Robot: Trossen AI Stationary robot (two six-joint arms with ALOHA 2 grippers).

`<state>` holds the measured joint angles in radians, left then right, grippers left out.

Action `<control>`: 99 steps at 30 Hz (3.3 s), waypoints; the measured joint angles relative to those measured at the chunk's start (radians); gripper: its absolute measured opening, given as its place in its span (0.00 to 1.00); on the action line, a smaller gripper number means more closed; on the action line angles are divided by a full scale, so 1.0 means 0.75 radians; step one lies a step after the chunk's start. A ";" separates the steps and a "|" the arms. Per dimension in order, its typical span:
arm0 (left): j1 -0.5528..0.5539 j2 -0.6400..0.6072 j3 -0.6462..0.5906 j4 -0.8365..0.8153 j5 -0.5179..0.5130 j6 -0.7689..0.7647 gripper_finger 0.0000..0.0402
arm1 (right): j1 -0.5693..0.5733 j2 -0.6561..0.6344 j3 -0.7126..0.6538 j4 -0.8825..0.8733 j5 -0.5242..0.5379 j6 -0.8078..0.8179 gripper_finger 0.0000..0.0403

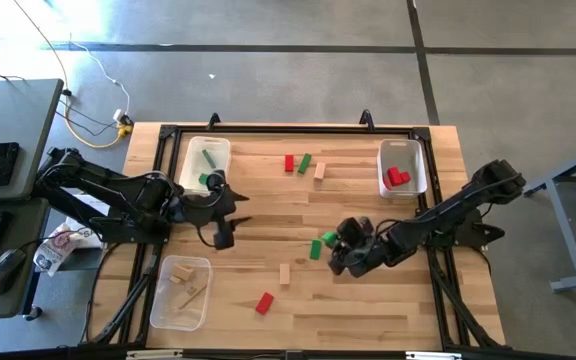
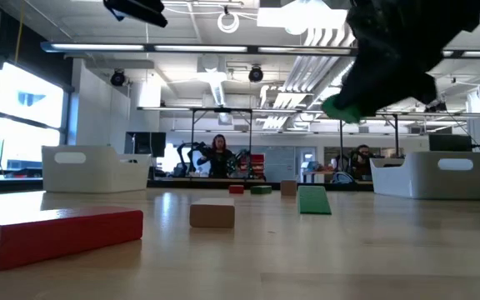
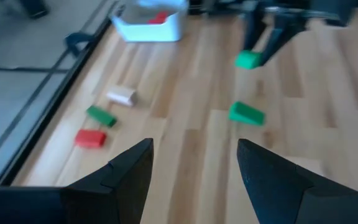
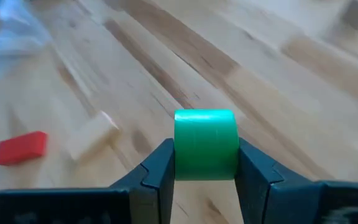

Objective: Sort & place blocks by color
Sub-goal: Put the green block into the white bin

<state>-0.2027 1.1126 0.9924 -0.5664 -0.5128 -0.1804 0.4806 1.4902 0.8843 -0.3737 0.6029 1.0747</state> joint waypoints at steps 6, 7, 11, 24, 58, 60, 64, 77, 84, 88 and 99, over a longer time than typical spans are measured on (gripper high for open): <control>0.000 0.000 0.000 0.074 0.130 0.054 0.54 | -0.053 0.000 0.000 0.266 -0.042 -0.351 0.26; 0.000 0.000 0.001 0.091 0.140 0.057 0.54 | -0.065 0.000 0.000 0.319 -0.064 -0.417 0.26; 0.000 0.000 0.001 0.156 0.160 0.057 0.54 | -0.108 0.000 0.000 0.531 -0.163 -0.670 0.26; 0.000 0.078 0.002 0.352 0.222 0.108 0.54 | -0.227 0.000 0.000 0.867 -0.436 -1.095 0.26; 0.003 0.396 0.001 0.751 0.275 0.127 0.54 | -0.278 0.000 0.000 1.002 -0.570 -1.315 0.26; 0.009 0.404 -0.001 0.750 0.264 0.126 0.54 | -0.278 0.000 0.000 1.002 -0.571 -1.315 0.26; 0.027 0.400 -0.001 0.766 0.277 0.107 0.54 | -0.278 0.000 0.000 1.003 -0.571 -1.315 0.26; 0.078 0.400 -0.001 0.760 0.398 0.075 0.27 | -0.277 -0.001 0.000 0.994 -0.559 -1.316 0.28; 0.080 0.400 0.000 0.755 0.378 0.097 0.25 | -0.277 -0.001 0.000 0.997 -0.501 -1.313 0.48; 0.081 0.400 0.002 0.696 0.350 0.108 0.25 | -0.277 -0.001 0.000 0.970 -0.444 -1.306 0.54; 0.169 0.392 0.001 0.410 0.285 0.117 0.25 | -0.319 -0.001 0.000 0.935 -0.251 -1.273 0.56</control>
<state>-0.0758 1.4063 0.9932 -0.2593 -0.2990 -0.0929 0.2411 1.4899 0.8845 0.3272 0.4144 0.1196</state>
